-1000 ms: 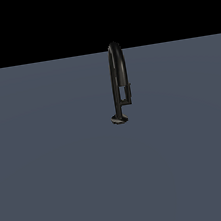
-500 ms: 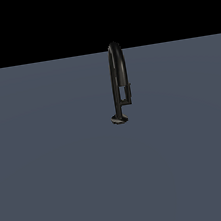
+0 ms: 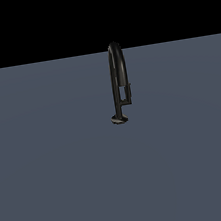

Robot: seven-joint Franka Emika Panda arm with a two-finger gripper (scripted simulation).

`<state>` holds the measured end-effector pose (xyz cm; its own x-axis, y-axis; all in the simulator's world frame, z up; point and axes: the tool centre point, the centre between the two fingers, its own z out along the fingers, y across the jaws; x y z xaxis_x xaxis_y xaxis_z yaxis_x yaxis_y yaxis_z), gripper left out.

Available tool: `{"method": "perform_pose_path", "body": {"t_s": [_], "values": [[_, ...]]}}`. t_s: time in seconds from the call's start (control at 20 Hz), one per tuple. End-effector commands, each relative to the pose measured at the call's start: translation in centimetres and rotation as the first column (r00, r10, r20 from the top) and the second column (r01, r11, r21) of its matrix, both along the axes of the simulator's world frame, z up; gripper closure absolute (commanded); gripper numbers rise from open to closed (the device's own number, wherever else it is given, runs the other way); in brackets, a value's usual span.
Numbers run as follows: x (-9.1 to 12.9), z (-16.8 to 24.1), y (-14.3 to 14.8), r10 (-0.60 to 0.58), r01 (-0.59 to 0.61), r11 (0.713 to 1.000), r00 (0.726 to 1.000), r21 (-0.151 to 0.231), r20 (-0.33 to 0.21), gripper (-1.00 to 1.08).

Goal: Turn on the faucet by rotating a designated handle.

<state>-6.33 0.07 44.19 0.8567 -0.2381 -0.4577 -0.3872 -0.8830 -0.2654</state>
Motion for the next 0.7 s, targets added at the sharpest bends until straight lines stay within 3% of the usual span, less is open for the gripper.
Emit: {"method": "perform_pose_path", "body": {"t_s": [0.0, 0.35, 0.65], "values": [[1.4, -0.7, -0.3, -0.034, 0.035, 0.999, 0.999, 0.03, -0.036, 1.08], [5.1, -2.9, -1.3, -0.123, 0.138, 0.985, 0.982, 0.107, -0.141, 1.08], [8.0, -5.2, -2.3, -0.191, 0.233, 0.958, 0.953, 0.164, -0.237, 1.08]]}}
